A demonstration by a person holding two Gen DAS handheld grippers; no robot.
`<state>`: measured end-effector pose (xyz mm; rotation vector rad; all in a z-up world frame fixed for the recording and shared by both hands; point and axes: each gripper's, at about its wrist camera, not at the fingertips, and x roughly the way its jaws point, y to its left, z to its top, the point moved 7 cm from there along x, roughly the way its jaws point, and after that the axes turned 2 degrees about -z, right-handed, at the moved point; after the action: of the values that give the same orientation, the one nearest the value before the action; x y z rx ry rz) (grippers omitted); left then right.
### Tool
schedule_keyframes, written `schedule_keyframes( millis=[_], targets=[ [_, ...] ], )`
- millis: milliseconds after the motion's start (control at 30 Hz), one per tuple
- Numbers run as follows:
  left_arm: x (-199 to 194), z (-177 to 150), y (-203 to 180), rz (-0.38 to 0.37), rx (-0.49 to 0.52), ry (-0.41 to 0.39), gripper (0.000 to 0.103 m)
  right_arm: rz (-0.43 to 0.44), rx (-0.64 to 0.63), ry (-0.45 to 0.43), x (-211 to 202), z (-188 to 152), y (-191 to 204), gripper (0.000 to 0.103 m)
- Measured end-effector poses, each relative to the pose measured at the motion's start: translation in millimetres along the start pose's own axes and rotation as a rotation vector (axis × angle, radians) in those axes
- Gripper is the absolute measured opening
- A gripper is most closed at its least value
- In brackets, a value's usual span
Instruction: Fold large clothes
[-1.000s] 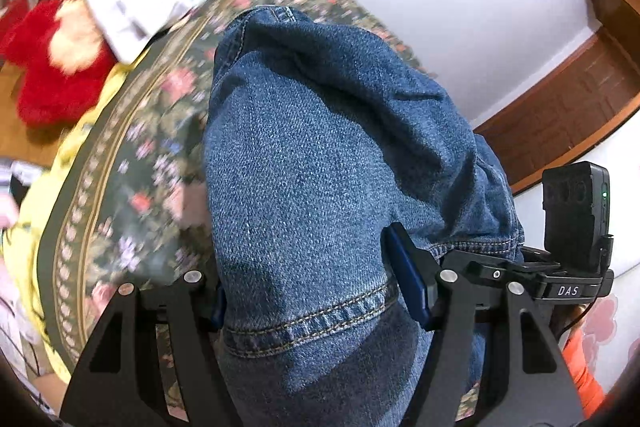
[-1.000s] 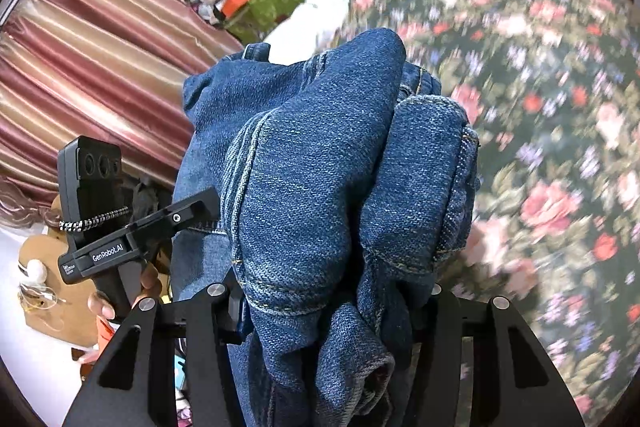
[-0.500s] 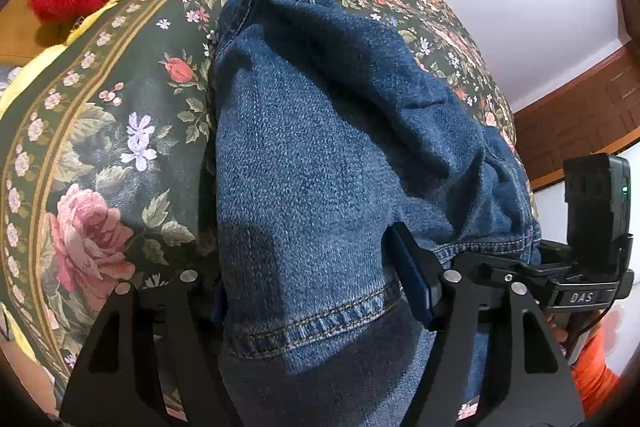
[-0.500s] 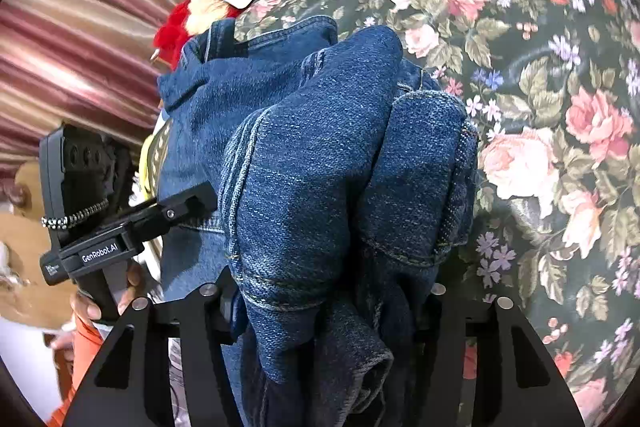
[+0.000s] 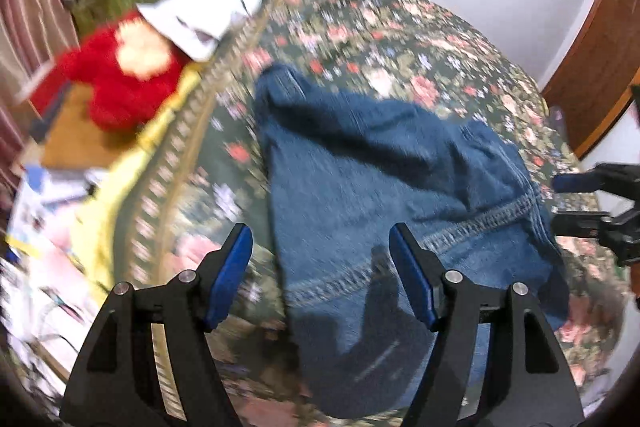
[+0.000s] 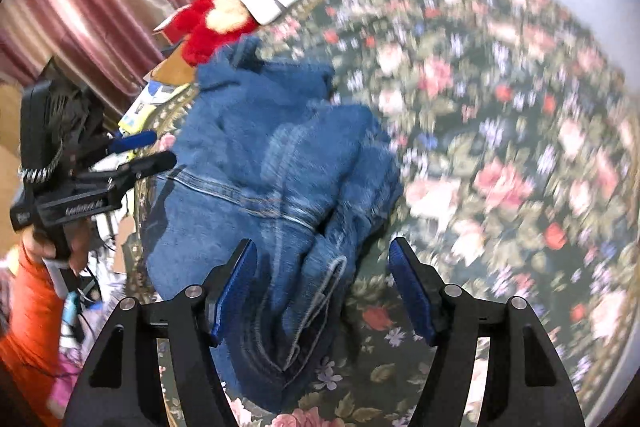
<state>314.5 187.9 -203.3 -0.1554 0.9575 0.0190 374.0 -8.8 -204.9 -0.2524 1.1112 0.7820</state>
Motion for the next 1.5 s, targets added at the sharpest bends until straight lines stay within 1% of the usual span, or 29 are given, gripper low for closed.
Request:
schedule_keyframes(
  millis=[33,67,100,133,200,233,300,367,433,533,600,700,800,833,933,1000,1067,1167,1233,1333,1400,1500],
  targets=[
    [2,6,2,0.016,0.007,-0.012,0.07,0.003,-0.016,-0.024,-4,4,5,0.067],
    [4,10,10,0.033,0.008,-0.016,0.07,0.001,-0.023,-0.041,-7,8,8,0.069],
    [7,15,14,0.051,0.003,-0.016,0.07,-0.006,-0.028,-0.053,-6,13,11,0.075],
    [9,19,21,0.066,-0.005,-0.014,0.07,-0.013,-0.031,-0.061,-4,18,15,0.078],
    [13,24,31,0.076,-0.043,-0.006,0.07,-0.019,-0.043,-0.077,4,30,24,0.08],
    [18,26,37,0.074,-0.074,0.002,0.07,-0.011,-0.05,-0.075,10,37,29,0.08],
    [23,27,41,0.063,-0.103,0.008,0.07,0.017,-0.054,-0.055,25,46,35,0.08],
    [29,30,44,0.058,-0.12,0.008,0.07,0.033,-0.041,-0.022,42,55,36,0.08],
    [35,35,42,0.052,-0.12,0.007,0.07,0.031,-0.045,0.001,58,61,36,0.08],
    [48,48,34,0.048,-0.1,0.008,0.07,0.005,-0.043,0.013,77,68,25,0.08],
    [62,60,27,0.065,-0.064,0.013,0.07,0.004,-0.027,0.007,83,70,15,0.08],
    [82,72,16,0.073,-0.035,0.03,0.07,0.014,-0.002,0.001,90,66,-3,0.08],
    [103,76,6,0.072,-0.017,0.052,0.07,0.005,0.021,0.003,96,57,-20,0.08],
    [111,76,4,0.075,-0.014,0.064,0.072,0.006,0.033,0.004,97,55,-26,0.08],
    [128,69,1,0.093,-0.005,0.089,0.08,0.001,0.046,0.009,99,47,-35,0.08],
    [126,65,3,0.082,-0.024,0.09,0.08,-0.013,0.03,0.008,96,42,-36,0.08],
    [116,64,5,0.083,-0.041,0.084,0.08,-0.043,0.011,-0.008,86,39,-35,0.08],
    [91,56,1,0.099,-0.018,0.073,0.08,-0.066,-0.011,-0.032,71,36,-31,0.08],
    [73,48,-6,0.083,0.012,0.055,0.08,-0.082,-0.015,-0.047,61,32,-30,0.081],
    [52,28,-16,0.082,0.065,0.045,0.08,-0.103,-0.004,-0.052,55,24,-31,0.081],
    [45,10,-20,0.092,0.083,0.059,0.08,-0.109,0.021,-0.051,52,17,-33,0.081],
    [40,-11,-18,0.113,0.08,0.075,0.08,-0.076,0.08,-0.042,43,8,-36,0.081]
  ],
)
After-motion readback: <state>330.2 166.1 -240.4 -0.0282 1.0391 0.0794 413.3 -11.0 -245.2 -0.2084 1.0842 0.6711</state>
